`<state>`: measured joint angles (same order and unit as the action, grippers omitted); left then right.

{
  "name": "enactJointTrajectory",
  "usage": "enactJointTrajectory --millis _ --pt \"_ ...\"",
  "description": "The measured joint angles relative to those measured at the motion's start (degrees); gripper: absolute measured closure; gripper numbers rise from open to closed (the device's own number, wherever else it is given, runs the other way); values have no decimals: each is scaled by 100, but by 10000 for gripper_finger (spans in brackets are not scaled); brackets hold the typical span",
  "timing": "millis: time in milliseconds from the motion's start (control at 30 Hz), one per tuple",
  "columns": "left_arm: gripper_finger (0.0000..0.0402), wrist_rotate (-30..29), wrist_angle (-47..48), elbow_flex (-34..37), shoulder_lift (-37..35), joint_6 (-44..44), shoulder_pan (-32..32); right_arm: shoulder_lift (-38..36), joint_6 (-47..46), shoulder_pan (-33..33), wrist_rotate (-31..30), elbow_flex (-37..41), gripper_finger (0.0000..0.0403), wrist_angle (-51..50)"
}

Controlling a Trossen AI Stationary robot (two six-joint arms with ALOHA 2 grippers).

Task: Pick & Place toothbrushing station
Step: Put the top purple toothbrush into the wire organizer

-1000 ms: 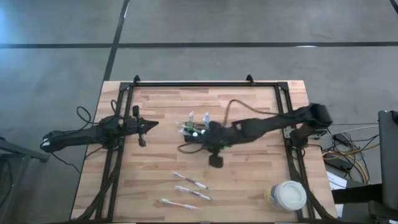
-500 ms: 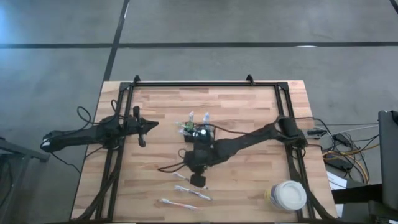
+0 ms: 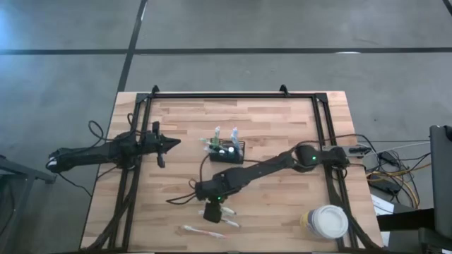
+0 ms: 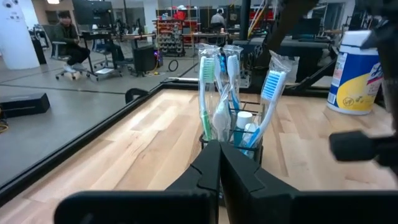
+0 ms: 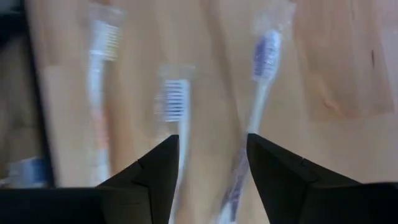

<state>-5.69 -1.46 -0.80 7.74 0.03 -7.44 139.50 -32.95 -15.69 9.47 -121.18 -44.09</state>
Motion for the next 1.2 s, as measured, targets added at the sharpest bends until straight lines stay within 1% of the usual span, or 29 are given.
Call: enactJointTrajectory --millis 167,333,600,733,833,900,1067,1100,1200 --pt "392 40 -1 0 -19 -219 -2 599 -133 -38 -234 -811 224 -717" --pt "392 146 1 7 -17 -377 -5 967 -290 -136 -513 -1343 230 -1322" --pt "392 327 20 11 -17 -459 -4 1015 -277 -196 -673 -1380 230 -1403" --pt "392 331 20 11 -17 -450 -4 1030 15 -198 -676 -1348 237 -1403" --pt "392 331 20 11 -17 -443 -4 1034 208 -198 -690 -1332 257 -1418" --pt "392 331 20 11 -17 -440 -4 1036 289 -202 -792 -1327 282 -1428" --pt "392 331 18 11 -17 -437 -4 988 481 -198 -831 -1337 370 -1475" --pt "392 331 18 11 -17 -437 -4 957 524 -199 -828 -1331 379 -1472" --pt "392 329 3 11 -17 -435 -4 840 631 -211 -821 -1321 384 -1483"
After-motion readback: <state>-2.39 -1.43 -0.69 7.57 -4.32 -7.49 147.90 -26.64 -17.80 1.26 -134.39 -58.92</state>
